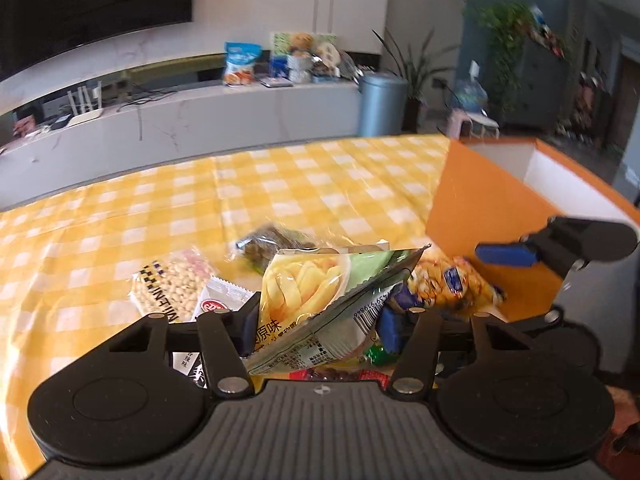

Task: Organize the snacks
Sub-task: 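Grasp the fries bag with the left tool while the right tool grasps a bread bag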

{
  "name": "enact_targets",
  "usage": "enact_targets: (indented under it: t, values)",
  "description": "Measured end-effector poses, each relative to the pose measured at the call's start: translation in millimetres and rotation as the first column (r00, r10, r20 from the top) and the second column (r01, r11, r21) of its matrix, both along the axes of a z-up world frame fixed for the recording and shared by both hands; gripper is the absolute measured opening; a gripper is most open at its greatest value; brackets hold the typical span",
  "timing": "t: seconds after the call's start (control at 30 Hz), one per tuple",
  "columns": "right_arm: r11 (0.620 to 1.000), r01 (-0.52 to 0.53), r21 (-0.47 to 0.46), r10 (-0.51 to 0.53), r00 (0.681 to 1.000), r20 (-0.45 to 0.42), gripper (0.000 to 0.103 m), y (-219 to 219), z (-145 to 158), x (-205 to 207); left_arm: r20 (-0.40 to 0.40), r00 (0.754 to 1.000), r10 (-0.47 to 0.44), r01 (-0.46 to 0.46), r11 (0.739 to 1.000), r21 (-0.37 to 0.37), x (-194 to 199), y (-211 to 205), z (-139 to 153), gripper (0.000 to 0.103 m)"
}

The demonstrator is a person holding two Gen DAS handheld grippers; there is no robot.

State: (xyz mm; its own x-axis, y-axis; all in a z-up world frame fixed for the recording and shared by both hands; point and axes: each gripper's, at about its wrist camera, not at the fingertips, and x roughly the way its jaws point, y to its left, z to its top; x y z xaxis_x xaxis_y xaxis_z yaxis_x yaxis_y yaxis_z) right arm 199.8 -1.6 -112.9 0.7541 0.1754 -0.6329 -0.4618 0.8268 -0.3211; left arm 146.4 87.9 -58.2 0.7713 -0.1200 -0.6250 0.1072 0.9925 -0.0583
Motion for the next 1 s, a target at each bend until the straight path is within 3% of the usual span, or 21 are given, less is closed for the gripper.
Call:
enact_targets:
  t: [0.4, 0.73, 1.0]
  values:
    - [0.999, 0.042, 0.022, -0.04, 0.997, -0.065, 0.071, 6, -14, 24, -0.005, 1.0, 0.03, -0.03, 0.996, -0.079, 3, -5, -2, 0.062]
    - [0.998, 0.029, -0.052, -0.029, 1.0, 0.002, 0.037, 10, -13, 21, -0.002, 0.999, 0.044, -0.044, 0.992, -0.116, 1, -10, -1, 0.062]
    - [0.999, 0.035, 0.011, -0.036, 0.998, 0.056, 0.033, -4, 12, 6, 0.042, 0.998, 0.05, -0.044, 0.99, -0.136, -9, -16, 14, 0.062]
